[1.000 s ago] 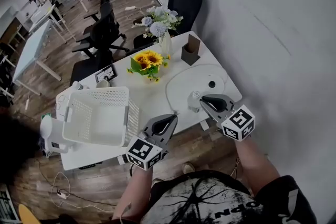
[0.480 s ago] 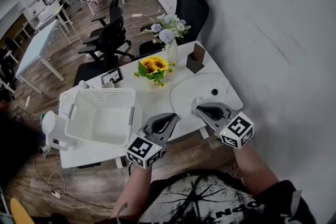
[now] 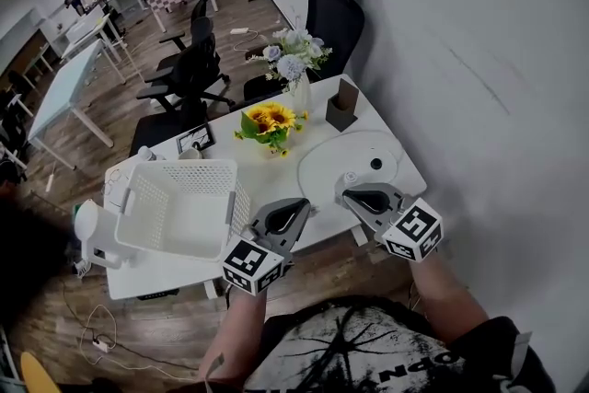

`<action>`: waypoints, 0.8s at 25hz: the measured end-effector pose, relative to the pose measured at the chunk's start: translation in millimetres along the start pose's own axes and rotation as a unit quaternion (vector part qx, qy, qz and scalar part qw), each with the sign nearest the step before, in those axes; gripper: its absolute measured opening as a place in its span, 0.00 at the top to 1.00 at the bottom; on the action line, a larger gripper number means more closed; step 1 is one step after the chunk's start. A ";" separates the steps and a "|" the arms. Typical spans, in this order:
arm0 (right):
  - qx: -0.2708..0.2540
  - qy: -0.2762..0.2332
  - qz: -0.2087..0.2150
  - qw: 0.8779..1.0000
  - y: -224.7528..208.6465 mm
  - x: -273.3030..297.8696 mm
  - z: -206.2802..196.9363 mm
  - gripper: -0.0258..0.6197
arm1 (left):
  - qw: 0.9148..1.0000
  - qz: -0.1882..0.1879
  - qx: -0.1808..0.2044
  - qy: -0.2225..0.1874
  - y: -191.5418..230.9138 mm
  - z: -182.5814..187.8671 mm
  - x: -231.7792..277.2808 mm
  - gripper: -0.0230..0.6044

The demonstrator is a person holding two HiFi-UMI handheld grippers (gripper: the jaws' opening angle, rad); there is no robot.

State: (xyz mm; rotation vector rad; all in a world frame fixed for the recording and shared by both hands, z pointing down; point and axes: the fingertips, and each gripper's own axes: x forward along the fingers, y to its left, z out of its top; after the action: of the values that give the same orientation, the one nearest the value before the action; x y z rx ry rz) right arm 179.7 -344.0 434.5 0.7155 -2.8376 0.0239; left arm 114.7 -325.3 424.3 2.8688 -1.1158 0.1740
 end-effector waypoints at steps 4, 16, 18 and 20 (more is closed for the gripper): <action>-0.006 0.002 -0.001 1.000 -1.6 1.6 -0.1 0.93 | 1.000 0.002 0.001 0.001 2.3 -1.2 1.5 0.95; 0.000 0.005 0.003 1.000 -3.4 1.5 -3.8 0.93 | 1.000 0.008 0.003 0.005 2.8 -2.0 3.9 0.95; -0.005 0.005 0.004 1.000 -2.7 2.1 -4.9 0.93 | 1.000 0.009 0.004 0.006 3.6 -2.9 4.5 0.95; -0.005 0.005 0.006 1.000 -2.4 2.8 -5.8 0.93 | 1.000 0.010 0.004 0.007 4.4 -3.3 4.9 0.95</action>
State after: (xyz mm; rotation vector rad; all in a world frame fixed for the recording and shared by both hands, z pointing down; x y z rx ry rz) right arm 179.7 -347.0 440.7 0.6951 -2.8296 0.0153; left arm 115.1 -331.5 428.3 2.8601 -1.1452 0.1991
